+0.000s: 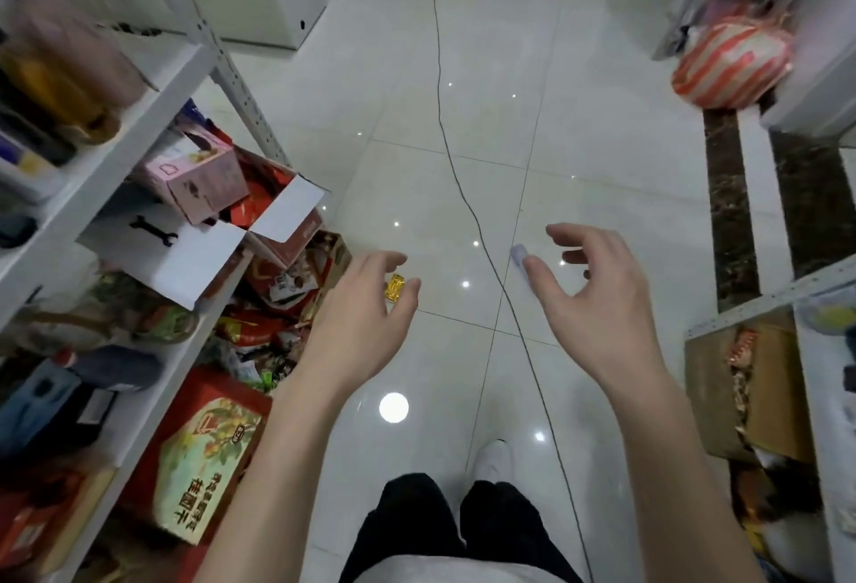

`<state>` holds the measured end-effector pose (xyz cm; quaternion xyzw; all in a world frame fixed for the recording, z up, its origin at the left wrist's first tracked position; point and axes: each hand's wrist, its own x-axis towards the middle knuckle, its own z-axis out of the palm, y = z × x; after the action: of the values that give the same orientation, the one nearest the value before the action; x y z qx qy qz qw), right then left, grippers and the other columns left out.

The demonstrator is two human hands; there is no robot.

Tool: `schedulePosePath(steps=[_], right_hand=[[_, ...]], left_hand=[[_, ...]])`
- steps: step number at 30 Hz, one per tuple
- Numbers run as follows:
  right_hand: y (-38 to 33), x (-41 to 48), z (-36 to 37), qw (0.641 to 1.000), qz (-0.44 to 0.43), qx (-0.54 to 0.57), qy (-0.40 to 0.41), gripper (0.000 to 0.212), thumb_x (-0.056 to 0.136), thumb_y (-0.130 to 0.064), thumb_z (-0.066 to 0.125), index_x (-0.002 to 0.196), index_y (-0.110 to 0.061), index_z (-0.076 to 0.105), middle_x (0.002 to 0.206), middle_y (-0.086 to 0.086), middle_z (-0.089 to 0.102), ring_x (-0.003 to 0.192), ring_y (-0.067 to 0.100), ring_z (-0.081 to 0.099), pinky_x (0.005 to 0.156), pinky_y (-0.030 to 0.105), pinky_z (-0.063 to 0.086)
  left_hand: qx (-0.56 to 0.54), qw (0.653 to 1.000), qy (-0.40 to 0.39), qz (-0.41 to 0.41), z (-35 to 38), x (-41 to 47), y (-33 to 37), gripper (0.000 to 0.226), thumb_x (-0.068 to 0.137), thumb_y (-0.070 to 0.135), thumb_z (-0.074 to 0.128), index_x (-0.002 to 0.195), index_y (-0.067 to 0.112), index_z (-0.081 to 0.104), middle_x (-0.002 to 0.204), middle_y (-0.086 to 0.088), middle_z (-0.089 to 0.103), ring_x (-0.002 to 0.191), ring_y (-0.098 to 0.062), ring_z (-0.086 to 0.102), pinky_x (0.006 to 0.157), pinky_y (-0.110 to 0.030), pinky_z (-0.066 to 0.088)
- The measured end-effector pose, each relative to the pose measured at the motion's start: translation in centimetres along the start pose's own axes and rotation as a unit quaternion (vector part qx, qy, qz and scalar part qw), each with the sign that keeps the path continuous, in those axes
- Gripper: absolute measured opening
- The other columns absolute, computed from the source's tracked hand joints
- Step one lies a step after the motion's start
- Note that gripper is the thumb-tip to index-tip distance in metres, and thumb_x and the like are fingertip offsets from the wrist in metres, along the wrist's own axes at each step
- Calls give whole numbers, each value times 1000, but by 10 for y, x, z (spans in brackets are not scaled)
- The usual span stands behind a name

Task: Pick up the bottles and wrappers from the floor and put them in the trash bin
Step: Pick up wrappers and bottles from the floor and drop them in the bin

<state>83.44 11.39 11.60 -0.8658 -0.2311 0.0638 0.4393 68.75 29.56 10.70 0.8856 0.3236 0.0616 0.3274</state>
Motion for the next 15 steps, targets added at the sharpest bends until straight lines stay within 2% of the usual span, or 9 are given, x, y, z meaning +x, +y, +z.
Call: schedulePosePath(steps=[2, 7, 12, 15], right_hand=[[11, 30, 8, 1000, 2, -3, -15, 34, 92, -46, 69, 122, -33, 61, 120, -17, 57, 108, 3, 58, 88, 27, 45], [33, 93, 42, 999, 6, -6, -40, 32, 92, -43, 69, 120, -28, 62, 119, -14, 59, 106, 7, 59, 86, 31, 48], [58, 155, 85, 997, 28, -22, -65, 33, 92, -46, 68, 121, -33, 60, 121, -16, 57, 108, 5, 59, 87, 30, 49], [74, 191, 123, 995, 46, -21, -81, 35, 93, -48, 67, 124, -33, 60, 124, -14, 57, 110, 4, 59, 90, 29, 48]], left_hand=[[0, 1000, 1, -17, 10, 25, 1, 43, 101, 45, 47, 140, 27, 48, 136, 10, 52, 117, -7, 54, 102, -38, 48], [6, 998, -8, -69, 34, 83, -24, 42, 100, 46, 47, 138, 29, 48, 135, 10, 51, 117, -10, 54, 100, -40, 49], [23, 993, -23, -112, 58, 152, -67, 42, 99, 50, 45, 136, 32, 47, 133, 8, 50, 115, -14, 56, 97, -43, 50], [30, 991, -36, -127, 76, 201, -100, 42, 99, 46, 46, 137, 28, 47, 135, 6, 50, 120, -16, 53, 100, -43, 47]])
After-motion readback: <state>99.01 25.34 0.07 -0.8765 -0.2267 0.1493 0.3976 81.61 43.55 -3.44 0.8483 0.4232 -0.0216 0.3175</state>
